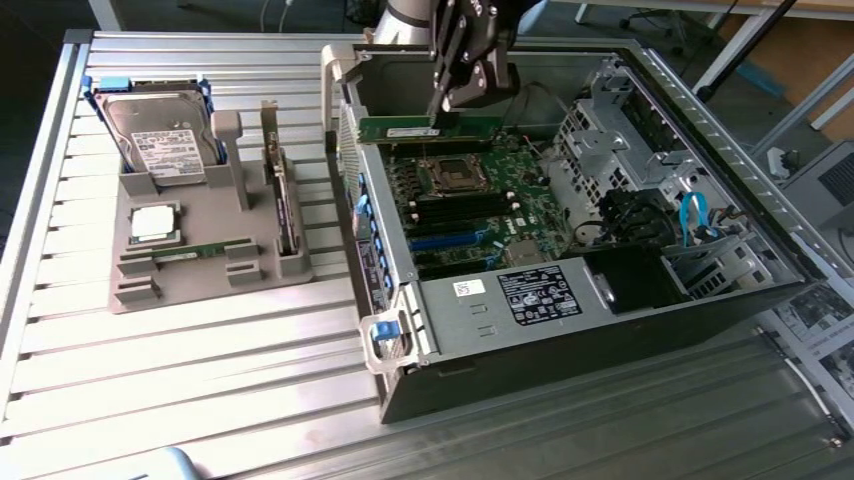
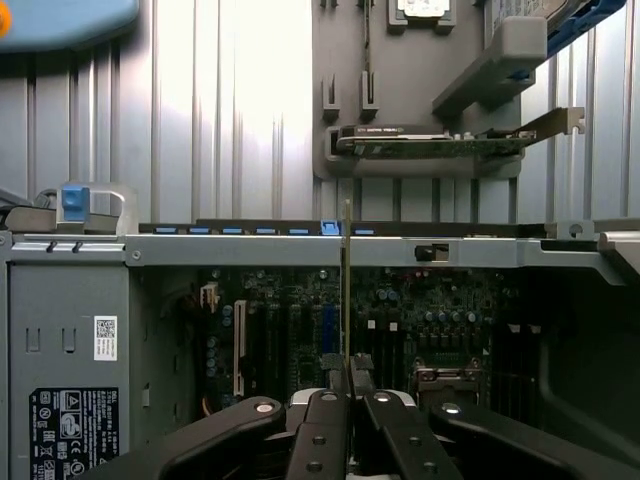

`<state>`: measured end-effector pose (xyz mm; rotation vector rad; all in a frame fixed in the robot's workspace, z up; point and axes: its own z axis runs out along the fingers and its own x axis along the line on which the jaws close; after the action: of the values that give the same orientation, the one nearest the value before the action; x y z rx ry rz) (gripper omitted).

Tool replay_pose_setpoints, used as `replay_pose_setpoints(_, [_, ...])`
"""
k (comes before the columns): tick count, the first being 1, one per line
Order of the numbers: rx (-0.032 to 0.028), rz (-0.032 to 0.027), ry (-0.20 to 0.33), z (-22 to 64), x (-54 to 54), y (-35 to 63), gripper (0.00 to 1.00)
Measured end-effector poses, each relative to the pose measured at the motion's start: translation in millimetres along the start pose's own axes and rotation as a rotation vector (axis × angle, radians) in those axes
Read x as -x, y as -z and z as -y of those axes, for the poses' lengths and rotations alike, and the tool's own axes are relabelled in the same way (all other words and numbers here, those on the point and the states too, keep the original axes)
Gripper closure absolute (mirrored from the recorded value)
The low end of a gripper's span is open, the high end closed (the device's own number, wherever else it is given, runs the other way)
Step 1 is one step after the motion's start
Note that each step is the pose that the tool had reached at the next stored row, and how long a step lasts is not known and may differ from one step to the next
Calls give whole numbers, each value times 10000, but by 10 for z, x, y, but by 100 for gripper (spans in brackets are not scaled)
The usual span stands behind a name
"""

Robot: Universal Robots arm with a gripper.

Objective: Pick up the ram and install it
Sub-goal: 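Pick up the ram and move it above insertion slot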

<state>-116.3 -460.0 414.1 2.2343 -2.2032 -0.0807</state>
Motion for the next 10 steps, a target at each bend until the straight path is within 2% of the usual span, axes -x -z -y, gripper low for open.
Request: replay_pose_setpoints(10, [0, -4, 0, 69, -1, 2, 88])
